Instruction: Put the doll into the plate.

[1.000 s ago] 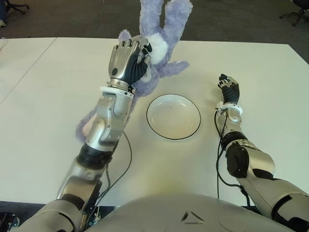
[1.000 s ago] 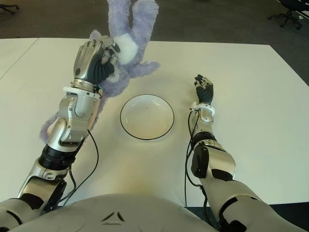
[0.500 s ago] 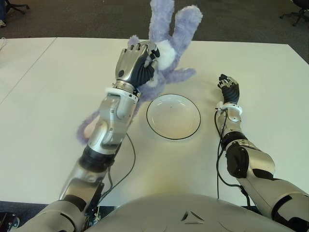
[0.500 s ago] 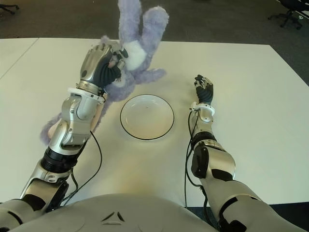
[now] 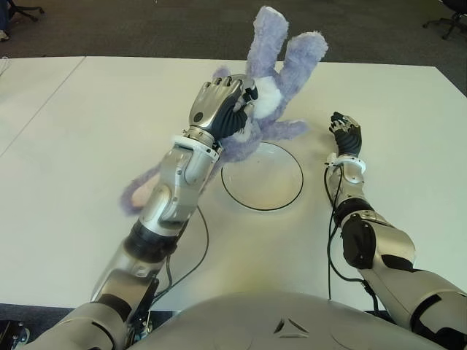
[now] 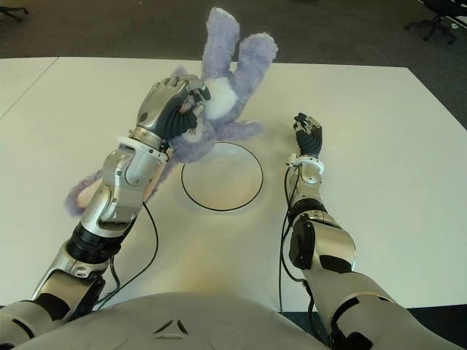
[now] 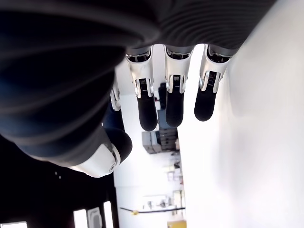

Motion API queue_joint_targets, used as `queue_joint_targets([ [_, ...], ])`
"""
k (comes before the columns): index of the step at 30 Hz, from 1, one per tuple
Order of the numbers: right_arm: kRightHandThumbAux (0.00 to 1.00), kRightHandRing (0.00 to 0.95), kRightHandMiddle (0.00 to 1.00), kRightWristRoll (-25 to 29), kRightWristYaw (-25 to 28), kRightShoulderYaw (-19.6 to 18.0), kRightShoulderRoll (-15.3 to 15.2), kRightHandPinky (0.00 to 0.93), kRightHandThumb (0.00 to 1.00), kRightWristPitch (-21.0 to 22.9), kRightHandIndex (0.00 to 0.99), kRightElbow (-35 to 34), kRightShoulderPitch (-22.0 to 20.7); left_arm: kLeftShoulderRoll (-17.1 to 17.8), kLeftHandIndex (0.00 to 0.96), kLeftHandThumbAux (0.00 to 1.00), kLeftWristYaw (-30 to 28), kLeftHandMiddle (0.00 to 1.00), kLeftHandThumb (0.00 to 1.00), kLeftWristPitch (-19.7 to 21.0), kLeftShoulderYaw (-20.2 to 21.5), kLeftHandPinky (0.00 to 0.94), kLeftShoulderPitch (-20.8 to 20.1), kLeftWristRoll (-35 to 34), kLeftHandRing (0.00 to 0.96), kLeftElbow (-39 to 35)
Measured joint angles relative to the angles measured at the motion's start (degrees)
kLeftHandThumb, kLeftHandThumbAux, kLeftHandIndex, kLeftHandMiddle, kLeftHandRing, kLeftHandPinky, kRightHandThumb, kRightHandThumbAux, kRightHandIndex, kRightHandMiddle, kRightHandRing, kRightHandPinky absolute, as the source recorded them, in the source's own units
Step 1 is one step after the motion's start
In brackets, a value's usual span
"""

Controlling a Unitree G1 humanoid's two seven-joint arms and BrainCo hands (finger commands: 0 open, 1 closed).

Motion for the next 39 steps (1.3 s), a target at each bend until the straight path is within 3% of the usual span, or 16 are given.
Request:
queue_joint_targets([
  [17, 0.732, 0.194, 0.224, -0.81, -2.5, 1.03, 0.11, 0.227, 0.692, 0.0, 0.412, 0.0, 0.02, -1.62, 0.443, 0.69, -1.39, 0.799, 0.749, -0.68, -2.92, 0.791, 4.88, -1.48, 0.808, 0.97],
  [30, 0.731, 0.251, 0.264, -0.77, -3.12, 1.52, 0.21, 0.284, 0.692, 0.0, 0.414, -0.02, 0.02, -3.92, 0.441, 0.691, -1.38, 0.783, 0.744, -2.47, -4.5, 0.779, 6.17, -2.91, 0.799, 2.5],
  [39, 0.732, 0.247, 0.268, -0.74, -3.02, 1.46, 0.29, 0.254, 0.692, 0.0, 0.414, -0.04, 0.02, -3.98, 0.443, 0.69, -0.12, 0.802, 0.749, -4.46, -4.37, 0.798, 6.98, -3.63, 0.815, 4.08],
])
